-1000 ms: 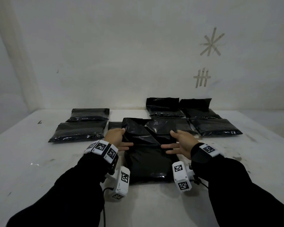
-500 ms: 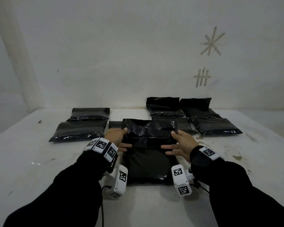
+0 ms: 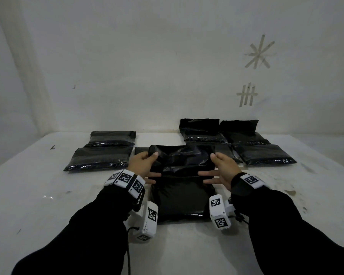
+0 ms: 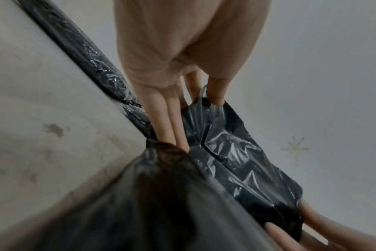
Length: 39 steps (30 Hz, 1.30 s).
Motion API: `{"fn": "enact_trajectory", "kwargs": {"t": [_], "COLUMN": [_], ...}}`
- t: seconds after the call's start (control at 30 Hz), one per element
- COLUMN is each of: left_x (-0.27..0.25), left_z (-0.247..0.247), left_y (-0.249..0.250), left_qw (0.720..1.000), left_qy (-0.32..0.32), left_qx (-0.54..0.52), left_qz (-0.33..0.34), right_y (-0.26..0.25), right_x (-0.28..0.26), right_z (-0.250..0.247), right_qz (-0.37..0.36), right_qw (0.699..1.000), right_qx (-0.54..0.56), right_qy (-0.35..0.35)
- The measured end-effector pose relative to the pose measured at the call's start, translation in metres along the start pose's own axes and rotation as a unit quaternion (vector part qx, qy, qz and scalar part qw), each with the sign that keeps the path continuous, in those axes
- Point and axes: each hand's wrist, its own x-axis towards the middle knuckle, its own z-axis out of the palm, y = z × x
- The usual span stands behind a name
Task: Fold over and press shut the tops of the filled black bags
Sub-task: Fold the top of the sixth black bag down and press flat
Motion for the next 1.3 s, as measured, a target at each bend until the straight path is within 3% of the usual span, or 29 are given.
{"fn": "enact_trajectory", "kwargs": {"t": [1.3], "left_x": [0.008], "left_z": [-0.006], "left_y": [-0.004], "left_qw": [0.998], "left_qy": [-0.003], "left_qx": [-0.066], "left_qz": [-0.022], "right_y": [0.003], "right_x": [0.007], "right_z": [-0.004], "right_qz": [0.014], "right_qw": [0.999], "right_qx": [0.046], "right_qy": [-0.016]}}
